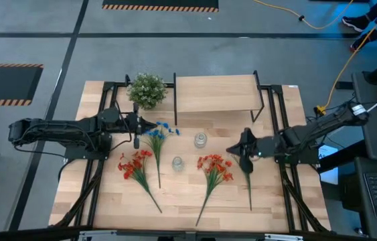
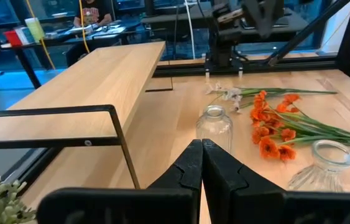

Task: Pick and place flowers into a vace then onto a shelf
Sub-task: Put the right orange flowers into the top transparent vase

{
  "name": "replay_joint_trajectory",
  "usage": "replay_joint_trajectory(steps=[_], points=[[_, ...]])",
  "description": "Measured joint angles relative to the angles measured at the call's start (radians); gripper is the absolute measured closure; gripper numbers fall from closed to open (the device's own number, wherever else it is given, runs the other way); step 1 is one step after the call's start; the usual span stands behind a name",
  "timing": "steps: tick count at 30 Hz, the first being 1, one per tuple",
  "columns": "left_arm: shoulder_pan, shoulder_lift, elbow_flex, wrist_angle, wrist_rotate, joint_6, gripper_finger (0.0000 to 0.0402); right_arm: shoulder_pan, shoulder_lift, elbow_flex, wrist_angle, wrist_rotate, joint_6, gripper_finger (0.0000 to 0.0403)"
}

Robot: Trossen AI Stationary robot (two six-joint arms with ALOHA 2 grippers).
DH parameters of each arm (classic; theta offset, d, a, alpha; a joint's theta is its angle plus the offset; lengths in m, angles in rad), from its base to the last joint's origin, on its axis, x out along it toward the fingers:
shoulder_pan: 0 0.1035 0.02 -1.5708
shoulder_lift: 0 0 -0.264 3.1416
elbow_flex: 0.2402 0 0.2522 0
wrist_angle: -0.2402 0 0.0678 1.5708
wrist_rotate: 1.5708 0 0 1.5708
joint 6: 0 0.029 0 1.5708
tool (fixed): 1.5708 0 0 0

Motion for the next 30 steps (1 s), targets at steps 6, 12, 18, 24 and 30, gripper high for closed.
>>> replay_joint_trajectory(steps=[6,12,18,24,30], points=[[0.0,0.0,0.0,0.002,-0.003,0.0,0.0398,0.146,0.19,0.187,-0.163,0.127,0.17,0.0403],[0.0,0.0,0.0,0.003,-0.004,0.0,0.0398,0.225,0.391,0.378,-0.281,0.14,0.391,0.0403],[0.0,0.0,0.0,0.005,-0.004,0.0,0.0398,0.271,0.58,0.587,-0.486,0.14,0.679,0.0403],[0.0,0.0,0.0,0.005,-0.005,0.0,0.0398,0.309,0.747,0.771,-0.634,0.135,0.96,0.0403],[0.0,0.0,0.0,0.006,-0.005,0.0,0.0398,0.315,0.857,0.855,-0.715,0.115,1.066,0.0403]])
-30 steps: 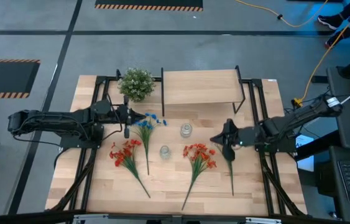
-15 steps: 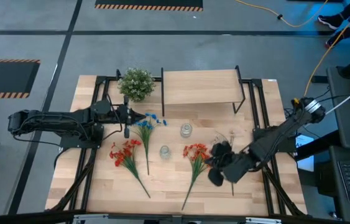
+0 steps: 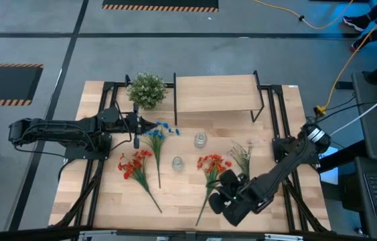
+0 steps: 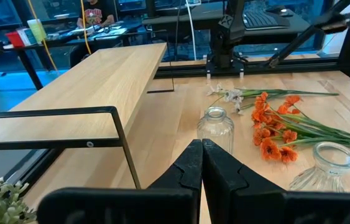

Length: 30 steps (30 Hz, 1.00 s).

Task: Pick and place flowers into a vace then onto a shelf
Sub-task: Put the right orange flowers into the top transparent vase

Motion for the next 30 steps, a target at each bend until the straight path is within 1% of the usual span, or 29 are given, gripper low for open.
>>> replay_joint_trajectory(steps=[3,11,16,19,22,25,30], points=[[0.0,0.0,0.0,0.0,-0.001,0.0,0.0398,-0.003,0.03,0.0,0.001,-0.027,0.002,0.0403],[0.0,0.0,0.0,0.0,-0.002,0.0,0.0398,-0.026,0.063,0.0,0.005,-0.031,-0.001,0.0401],[0.0,0.0,0.0,0.001,-0.002,0.0,0.0398,-0.037,0.063,0.0,0.005,-0.03,0.048,0.0382],[0.0,0.0,0.0,0.001,-0.001,0.0,0.0398,-0.044,0.063,0.0,0.005,-0.03,0.08,0.0357],[0.0,0.0,0.0,0.001,-0.001,0.0,0.0398,-0.043,0.063,0.0,0.006,-0.031,0.114,0.0323],[0.0,0.0,0.0,0.001,-0.001,0.0,0.0398,-0.042,0.063,0.0,0.007,-0.049,0.138,0.0281],[0.0,0.0,0.0,0.001,-0.001,0.0,0.0398,-0.043,0.063,0.0,0.005,-0.049,0.164,0.0207]])
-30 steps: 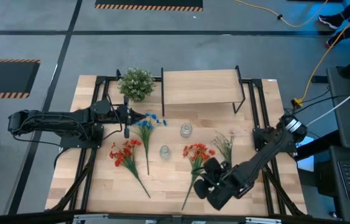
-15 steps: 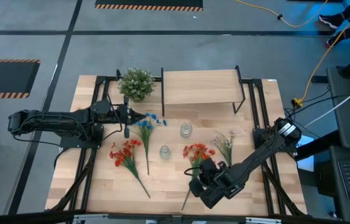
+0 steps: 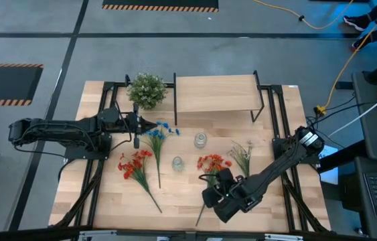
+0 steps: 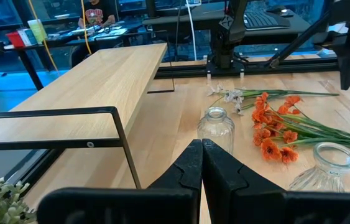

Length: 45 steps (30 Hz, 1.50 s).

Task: Pick and place flowers into a vace then onto a shelf
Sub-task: Put the right orange flowers into the top transparent vase

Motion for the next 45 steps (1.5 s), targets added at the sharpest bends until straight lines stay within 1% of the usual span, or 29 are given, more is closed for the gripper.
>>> replay_joint_trajectory(steps=[5,9,15,18,22,35,45], points=[[0.0,0.0,0.0,0.0,0.0,0.0,0.0398,0.0,0.0,0.0,-0.002,-0.004,0.0,0.0146],[0.0,0.0,0.0,0.0,0.0,0.0,0.0398,-0.001,0.002,0.0,0.009,-0.011,0.007,0.0122],[0.0,0.0,0.0,0.0,0.0,0.0,0.0398,-0.002,0.058,-0.001,0.009,-0.059,0.181,0.0123],[0.0,0.0,0.0,0.0,0.0,0.0,0.0398,-0.002,0.092,-0.001,0.052,-0.057,0.239,0.0128],[0.0,0.0,0.0,0.0,0.0,0.0,0.0398,-0.01,0.125,-0.001,0.113,-0.044,0.274,0.0132],[0.0,0.0,0.0,0.0,0.0,0.0,0.0398,-0.026,0.212,-0.001,0.138,-0.06,0.397,0.0133],[0.0,0.0,0.0,0.0,0.0,0.0,0.0398,-0.049,0.25,0.004,0.124,-0.052,0.418,0.0133]])
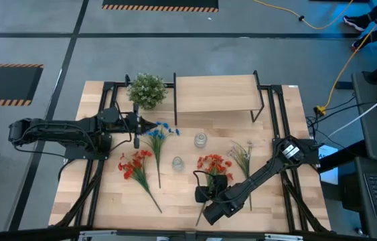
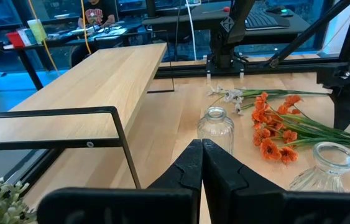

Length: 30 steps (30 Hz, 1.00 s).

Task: Pick and place flowers into a vace then onto a shelf
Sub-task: Put the right orange flowers into the top transparent vase

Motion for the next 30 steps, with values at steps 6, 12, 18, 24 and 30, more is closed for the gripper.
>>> replay_joint_trajectory(steps=[6,12,18,24,30], points=[[0.0,0.0,0.0,0.0,0.0,0.0,0.0398,-0.01,0.002,-0.001,-0.016,0.004,0.009,0.0134],[0.0,0.0,0.0,0.0,0.0,0.0,0.0398,-0.025,0.004,-0.003,-0.02,0.012,0.002,0.0166],[0.0,0.0,0.0,0.0,0.0,0.0,0.0398,-0.031,0.005,-0.003,-0.028,-0.027,-0.007,0.0221],[0.0,0.0,0.0,0.0,0.0,0.0,0.0398,-0.031,0.005,-0.004,-0.043,-0.044,-0.014,0.0269],[0.0,0.0,0.0,0.0,0.0,0.0,0.0398,-0.031,0.005,-0.004,-0.053,-0.055,-0.022,0.0318]])
